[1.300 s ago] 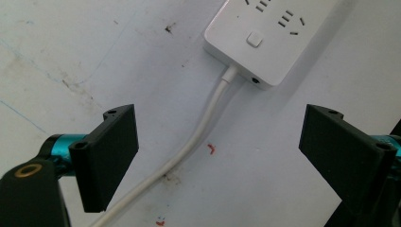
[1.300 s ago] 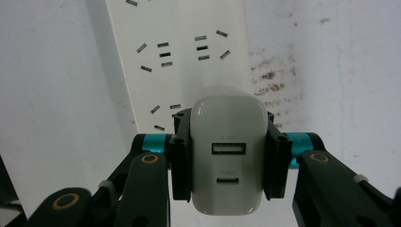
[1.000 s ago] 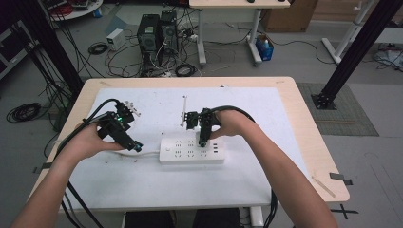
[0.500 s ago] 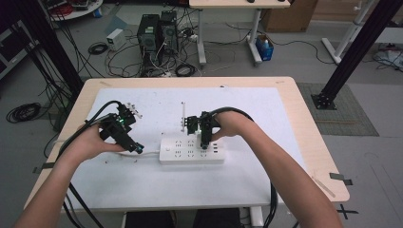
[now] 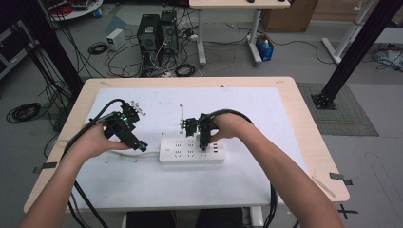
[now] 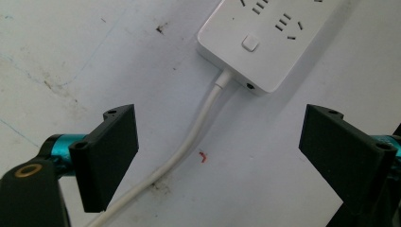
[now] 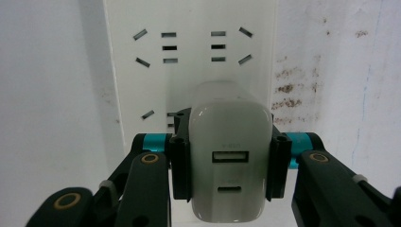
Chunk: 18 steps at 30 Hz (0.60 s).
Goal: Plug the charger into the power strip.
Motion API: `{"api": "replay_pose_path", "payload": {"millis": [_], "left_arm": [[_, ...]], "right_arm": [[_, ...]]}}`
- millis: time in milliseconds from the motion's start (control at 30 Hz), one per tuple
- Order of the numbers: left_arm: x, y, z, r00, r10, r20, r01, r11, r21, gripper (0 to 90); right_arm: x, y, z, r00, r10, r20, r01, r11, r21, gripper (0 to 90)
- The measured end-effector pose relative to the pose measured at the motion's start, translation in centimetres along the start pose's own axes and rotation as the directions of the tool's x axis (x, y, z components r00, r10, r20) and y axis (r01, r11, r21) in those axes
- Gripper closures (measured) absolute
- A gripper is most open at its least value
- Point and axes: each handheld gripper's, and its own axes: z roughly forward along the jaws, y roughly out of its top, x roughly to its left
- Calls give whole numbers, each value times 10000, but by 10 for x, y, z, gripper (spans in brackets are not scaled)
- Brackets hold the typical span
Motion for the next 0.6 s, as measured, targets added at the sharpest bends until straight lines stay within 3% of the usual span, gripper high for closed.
{"api": "replay_pose_path", "payload": {"millis": [167,267,300,333,367,433,467,500,600], "left_arm": [[-1,-1,1,10000,-31,9,31,10000,-55,127],[-1,-1,0,10000,-1,34,2,10000,-77,127],[1,-1,0,10000,48,39,-47,10000,-19,127],[2,-2,0,10000,-12,36,12,10000,-50,127],[2,-2,0,10000,-12,36,12,10000,-50,127],[4,-2,0,10000,12,29,-13,10000,25,127],[5,-2,-1,10000,-31,-26,31,10000,19,127],[7,-1,-2,9999,-25,-108,26,10000,37,127],[14,2,-4,9995,-114,-279,114,9999,5,127]], "right_arm": [[-1,-4,1,10000,58,-37,-59,9995,-320,625],[-4,-6,1,9991,322,-279,-337,9979,-547,589],[-5,-8,1,9978,607,-268,-625,9953,-737,500],[-11,-16,-3,9864,1350,-939,-1444,9843,-1019,335],[-11,-16,-3,9864,1350,-939,-1444,9843,-1019,335],[-14,-24,-14,9764,2019,-769,-2105,9691,-1282,294],[-15,-30,-20,9677,2368,-858,-2468,9596,-1352,257],[-17,-43,-32,9444,3248,-505,-3287,9338,-1415,216],[-21,-70,-49,8819,4709,-235,-4694,8722,-1380,216]]}}
